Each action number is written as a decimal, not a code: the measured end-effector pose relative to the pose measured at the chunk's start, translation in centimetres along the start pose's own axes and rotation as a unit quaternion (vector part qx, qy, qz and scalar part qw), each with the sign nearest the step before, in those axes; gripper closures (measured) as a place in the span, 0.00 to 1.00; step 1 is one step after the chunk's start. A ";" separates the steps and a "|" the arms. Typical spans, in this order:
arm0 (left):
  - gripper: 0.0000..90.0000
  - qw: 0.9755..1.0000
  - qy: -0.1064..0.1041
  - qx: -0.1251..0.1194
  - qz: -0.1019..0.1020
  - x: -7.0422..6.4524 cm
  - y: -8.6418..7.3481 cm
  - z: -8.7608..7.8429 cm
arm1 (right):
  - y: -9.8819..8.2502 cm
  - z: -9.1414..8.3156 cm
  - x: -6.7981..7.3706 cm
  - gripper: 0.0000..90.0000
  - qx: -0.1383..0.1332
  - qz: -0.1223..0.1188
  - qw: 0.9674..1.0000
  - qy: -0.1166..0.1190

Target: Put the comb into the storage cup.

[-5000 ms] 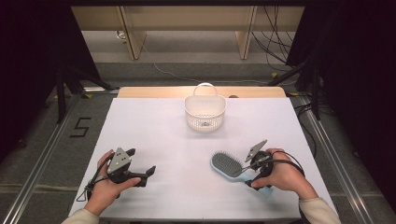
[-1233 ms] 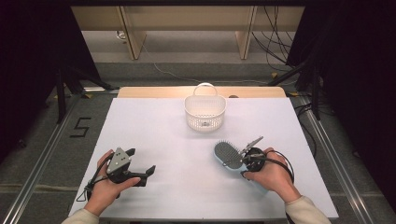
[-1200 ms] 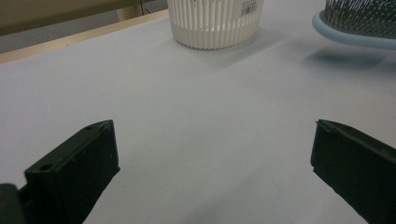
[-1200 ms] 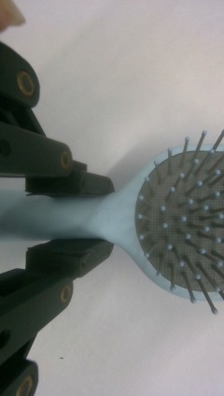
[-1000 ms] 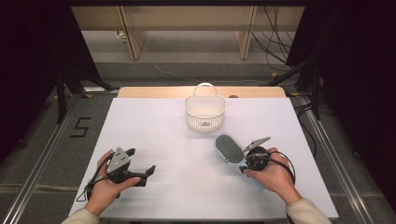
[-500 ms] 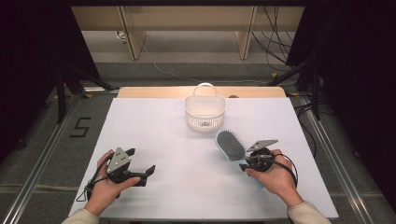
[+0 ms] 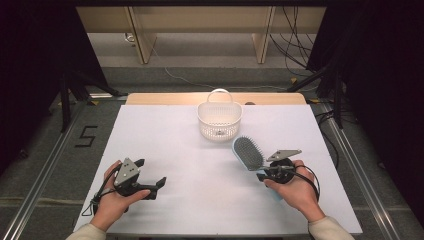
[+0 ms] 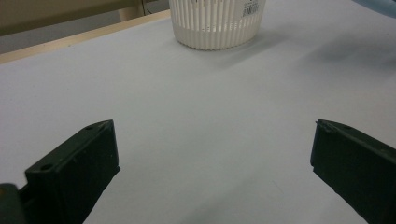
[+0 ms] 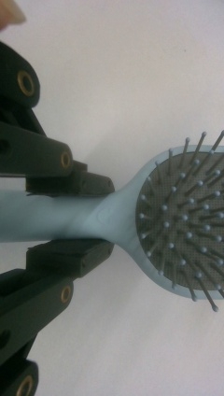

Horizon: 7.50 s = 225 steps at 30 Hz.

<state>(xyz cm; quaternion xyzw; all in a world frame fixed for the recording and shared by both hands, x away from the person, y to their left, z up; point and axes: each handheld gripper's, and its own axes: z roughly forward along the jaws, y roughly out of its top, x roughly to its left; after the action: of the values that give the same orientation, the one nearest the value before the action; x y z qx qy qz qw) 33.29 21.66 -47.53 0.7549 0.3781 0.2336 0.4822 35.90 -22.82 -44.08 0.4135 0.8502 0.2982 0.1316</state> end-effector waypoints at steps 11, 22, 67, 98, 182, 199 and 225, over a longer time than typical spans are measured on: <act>0.00 1.000 0.001 0.000 -0.001 0.0 0.0 0.0 | 0.1 -0.3 -0.2 0.79 -0.026 0.008 1.000 -0.008; 0.00 1.000 0.001 0.000 0.000 0.0 0.0 0.0 | 0.2 -0.6 -0.3 0.79 -0.048 0.016 0.999 -0.014; 0.01 1.000 0.001 0.000 -0.001 0.0 0.0 0.0 | 0.5 -1.4 -1.1 0.79 -0.109 0.040 0.993 -0.032; 0.01 1.000 0.002 0.000 -0.003 0.0 0.0 0.1 | 1.0 -1.4 -1.6 0.79 -0.128 0.041 0.990 -0.037; 0.01 1.000 0.000 0.001 -0.002 0.0 0.0 0.2 | 4.2 -1.3 -2.3 0.79 -0.191 0.057 0.979 -0.046; 0.01 1.000 0.000 0.001 -0.002 0.0 0.0 0.2 | 4.8 -1.4 -2.4 0.79 -0.200 0.059 0.977 -0.047; 0.01 1.000 0.000 0.000 -0.003 0.0 0.0 0.2 | 5.5 -1.2 -2.6 0.79 -0.208 0.062 0.975 -0.051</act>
<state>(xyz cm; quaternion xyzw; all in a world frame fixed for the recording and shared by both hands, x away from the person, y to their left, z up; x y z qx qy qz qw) 33.42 21.60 -47.64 0.7540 0.3804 0.2325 0.4823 40.39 -22.72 -39.81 0.4438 0.7340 0.4548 0.2396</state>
